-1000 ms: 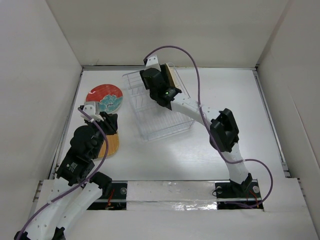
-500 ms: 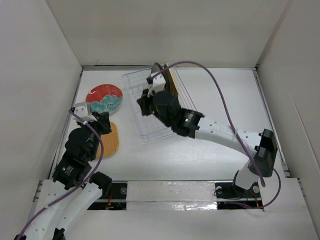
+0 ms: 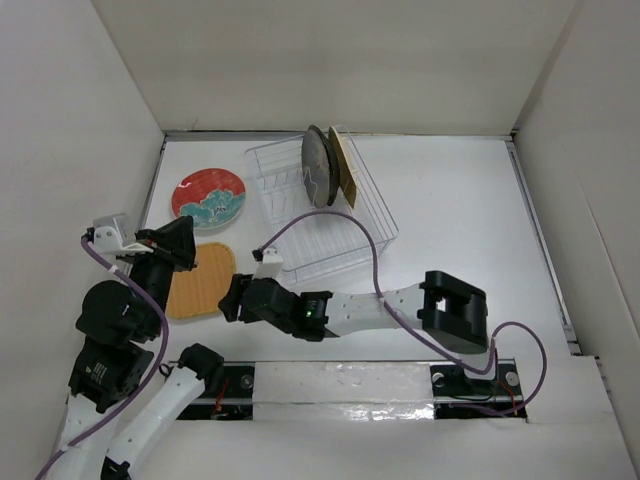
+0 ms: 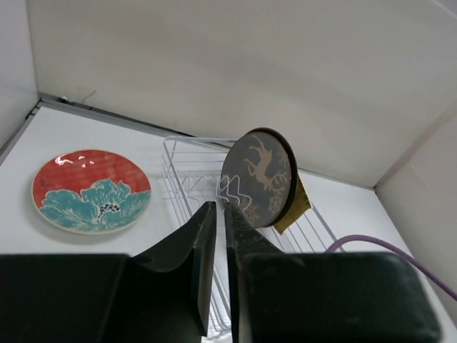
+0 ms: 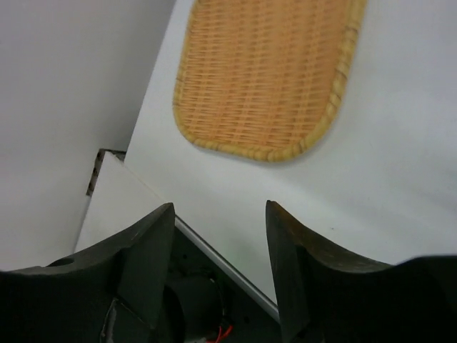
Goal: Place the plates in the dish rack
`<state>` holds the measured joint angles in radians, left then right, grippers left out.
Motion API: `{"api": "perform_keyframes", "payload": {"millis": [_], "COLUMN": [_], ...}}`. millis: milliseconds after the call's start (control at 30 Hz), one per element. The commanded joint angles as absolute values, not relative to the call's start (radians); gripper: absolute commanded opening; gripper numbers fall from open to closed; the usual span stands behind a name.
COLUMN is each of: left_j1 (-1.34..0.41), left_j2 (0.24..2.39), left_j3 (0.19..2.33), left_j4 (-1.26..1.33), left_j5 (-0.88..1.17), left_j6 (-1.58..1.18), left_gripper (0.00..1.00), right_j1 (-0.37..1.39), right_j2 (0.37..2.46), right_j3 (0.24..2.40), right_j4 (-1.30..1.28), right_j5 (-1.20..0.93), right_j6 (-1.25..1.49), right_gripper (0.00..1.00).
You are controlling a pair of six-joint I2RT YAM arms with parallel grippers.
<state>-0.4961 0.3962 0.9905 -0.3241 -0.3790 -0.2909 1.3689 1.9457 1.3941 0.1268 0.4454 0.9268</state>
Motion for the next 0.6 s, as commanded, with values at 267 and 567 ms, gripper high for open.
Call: {"api": "perform_keyframes", "payload": {"millis": [267,567], "left_j1": [-0.500,-0.500], "left_j2": [0.305,0.313], "left_j3": [1.017,1.011], "left_j4": [-0.371,-0.390], "left_j5": [-0.359,-0.347], "left_j6": [-0.307,-0.282], "left_gripper": [0.17,0.18], "right_j1": [1.335,1.306], "right_j2": [2.155,2.315], "right_j3": [1.489,1.597], "right_j4": [0.144,0.129], "right_j5": [0.508,0.496], "right_j6": [1.311,1.486], "right_gripper": [0.63,0.60]}}
